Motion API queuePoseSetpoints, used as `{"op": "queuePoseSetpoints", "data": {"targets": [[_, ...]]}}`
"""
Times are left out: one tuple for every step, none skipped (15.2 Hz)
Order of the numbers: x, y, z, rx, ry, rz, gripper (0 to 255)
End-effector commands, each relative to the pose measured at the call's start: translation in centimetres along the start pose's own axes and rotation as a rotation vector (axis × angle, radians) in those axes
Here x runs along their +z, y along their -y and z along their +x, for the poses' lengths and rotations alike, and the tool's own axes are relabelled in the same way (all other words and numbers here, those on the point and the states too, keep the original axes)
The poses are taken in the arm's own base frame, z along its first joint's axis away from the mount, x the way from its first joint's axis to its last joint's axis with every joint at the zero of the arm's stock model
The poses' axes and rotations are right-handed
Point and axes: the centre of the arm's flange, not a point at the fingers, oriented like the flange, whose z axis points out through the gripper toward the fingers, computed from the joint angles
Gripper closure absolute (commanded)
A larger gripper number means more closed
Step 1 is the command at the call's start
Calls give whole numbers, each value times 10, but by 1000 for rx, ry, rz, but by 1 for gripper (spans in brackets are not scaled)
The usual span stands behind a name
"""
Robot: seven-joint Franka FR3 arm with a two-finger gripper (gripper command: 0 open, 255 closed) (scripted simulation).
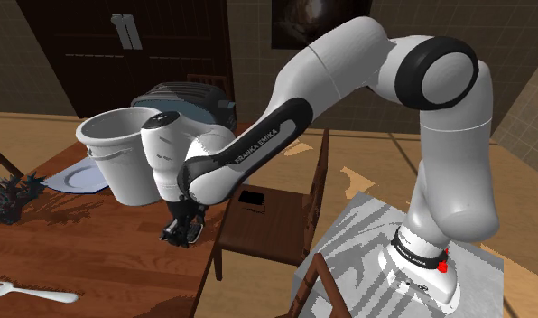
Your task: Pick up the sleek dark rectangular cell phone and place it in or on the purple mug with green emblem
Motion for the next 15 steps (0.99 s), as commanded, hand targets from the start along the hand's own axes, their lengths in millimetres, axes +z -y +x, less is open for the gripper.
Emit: {"op": "queuePoseSetpoints", "data": {"targets": [[-9, 0, 0, 0, 0, 0, 255], [-14, 0, 0, 0, 0, 0, 255], [-20, 0, 0, 0, 0, 0, 255], [-25, 0, 0, 0, 0, 0, 255], [-30, 1, 0, 0, 0, 0, 255], [-35, 1, 0, 0, 0, 0, 255], [-41, 1, 0, 0, 0, 0, 255], [-46, 1, 0, 0, 0, 0, 255], [-51, 1, 0, 0, 0, 0, 255], [-56, 1, 0, 0, 0, 0, 255], [-62, 1, 1, 0, 0, 0, 255], [-67, 1, 1, 0, 0, 0, 255], [-72, 1, 1, 0, 0, 0, 255], [-78, 1, 1, 0, 0, 0, 255], [-83, 1, 1, 0, 0, 0, 255]]}}
